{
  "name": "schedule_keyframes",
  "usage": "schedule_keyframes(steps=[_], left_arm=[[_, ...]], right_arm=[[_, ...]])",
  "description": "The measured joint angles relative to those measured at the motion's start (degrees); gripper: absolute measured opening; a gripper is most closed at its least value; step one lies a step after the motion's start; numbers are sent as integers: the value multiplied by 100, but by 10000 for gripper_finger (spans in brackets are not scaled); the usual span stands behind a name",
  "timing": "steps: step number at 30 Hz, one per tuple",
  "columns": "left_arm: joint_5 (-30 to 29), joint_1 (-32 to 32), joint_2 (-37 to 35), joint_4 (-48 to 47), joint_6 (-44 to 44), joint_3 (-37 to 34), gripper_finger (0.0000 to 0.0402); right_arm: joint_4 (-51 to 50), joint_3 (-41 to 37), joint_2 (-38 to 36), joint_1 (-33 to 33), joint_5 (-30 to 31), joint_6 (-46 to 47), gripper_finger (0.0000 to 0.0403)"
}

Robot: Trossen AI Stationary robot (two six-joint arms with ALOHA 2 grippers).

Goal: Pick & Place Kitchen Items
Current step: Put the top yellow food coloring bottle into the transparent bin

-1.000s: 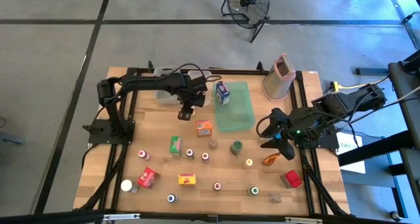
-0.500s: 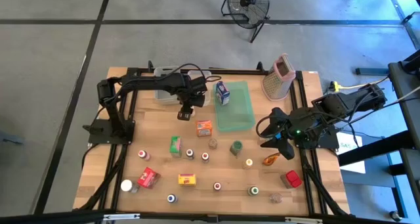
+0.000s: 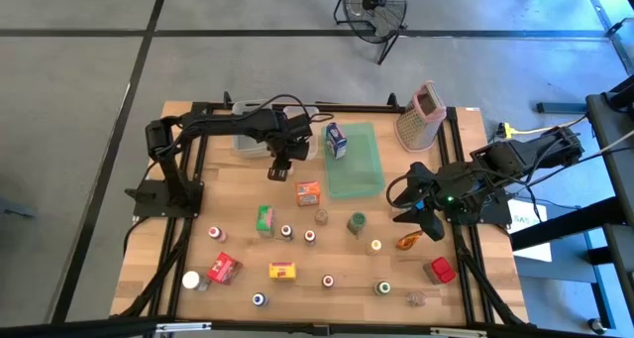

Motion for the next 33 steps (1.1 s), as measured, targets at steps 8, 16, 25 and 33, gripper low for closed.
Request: schedule_keyframes(steps=[8, 16, 25, 33], left_arm=[[0, -4, -13, -139, -240, 5, 118], [-22, -38, -93, -1063, -511, 354, 118], [-182, -164, -541, -1852, -633, 1189, 118], [-697, 217, -588, -2249, 84, 2624, 118]], right_arm=[[2, 0, 0, 0, 62, 0, 218], [35, 0, 0, 0, 68, 0, 218], [44, 0, 0, 0, 153, -59, 218], [161, 0, 0, 0, 275, -172, 218]])
